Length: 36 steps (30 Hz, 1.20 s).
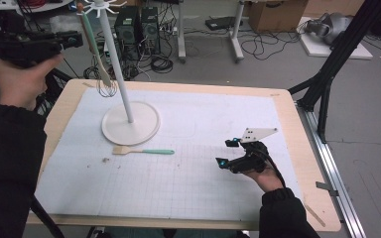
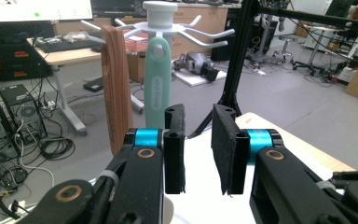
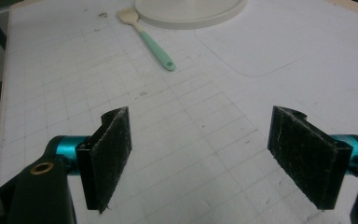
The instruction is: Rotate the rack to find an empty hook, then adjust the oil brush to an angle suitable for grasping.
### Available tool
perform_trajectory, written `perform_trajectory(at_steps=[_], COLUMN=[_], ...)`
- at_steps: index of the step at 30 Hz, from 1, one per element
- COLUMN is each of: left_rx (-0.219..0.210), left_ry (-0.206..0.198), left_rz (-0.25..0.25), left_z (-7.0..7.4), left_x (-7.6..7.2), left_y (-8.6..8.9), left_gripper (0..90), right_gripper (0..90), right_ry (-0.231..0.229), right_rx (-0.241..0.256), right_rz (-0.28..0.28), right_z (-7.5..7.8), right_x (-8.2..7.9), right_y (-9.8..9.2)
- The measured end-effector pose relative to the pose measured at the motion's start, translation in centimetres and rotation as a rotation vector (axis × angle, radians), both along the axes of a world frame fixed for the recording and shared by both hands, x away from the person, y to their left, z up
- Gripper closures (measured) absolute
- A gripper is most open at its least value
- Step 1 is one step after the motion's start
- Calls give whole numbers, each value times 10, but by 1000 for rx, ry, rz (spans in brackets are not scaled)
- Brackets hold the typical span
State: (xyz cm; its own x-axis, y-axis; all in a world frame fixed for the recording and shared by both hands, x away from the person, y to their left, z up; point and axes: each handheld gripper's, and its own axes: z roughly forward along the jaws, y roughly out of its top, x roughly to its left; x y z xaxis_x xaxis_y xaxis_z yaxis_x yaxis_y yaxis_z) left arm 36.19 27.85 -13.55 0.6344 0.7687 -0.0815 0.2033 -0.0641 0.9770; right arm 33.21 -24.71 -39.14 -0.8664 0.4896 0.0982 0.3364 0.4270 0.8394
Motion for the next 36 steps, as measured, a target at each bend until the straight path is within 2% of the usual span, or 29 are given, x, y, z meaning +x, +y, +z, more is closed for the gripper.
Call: perform_trajectory(at_steps=[10,12,15,17,21,27,36], left_rx=[14,5,21,13,36,47,72], left_ry=[9,15,18,19,27,14,12], left_rz=[-18,-19,-24,-29,-41,-53,-104], left_z=[-11,-15,-20,-24,-30,-34,-53], left_x=[-5,-7,-11,-13,-18,-24,-28], left_y=[3,3,5,5,8,12,9], left_gripper=[720,714,705,698,675,662,650], right_gripper=[205,205,205,205,205,204,204], right_ry=[-1,1,-3,-6,-10,0,-9], right_rx=[1,-5,-8,-7,-23,-31,-36], right_rz=[-1,-1,-2,-2,-6,-5,-7], right_z=[0,0,1,2,2,0,-1], right_x=[-1,-1,-3,-4,-5,-4,-6], right_y=[0,0,0,0,1,2,1])
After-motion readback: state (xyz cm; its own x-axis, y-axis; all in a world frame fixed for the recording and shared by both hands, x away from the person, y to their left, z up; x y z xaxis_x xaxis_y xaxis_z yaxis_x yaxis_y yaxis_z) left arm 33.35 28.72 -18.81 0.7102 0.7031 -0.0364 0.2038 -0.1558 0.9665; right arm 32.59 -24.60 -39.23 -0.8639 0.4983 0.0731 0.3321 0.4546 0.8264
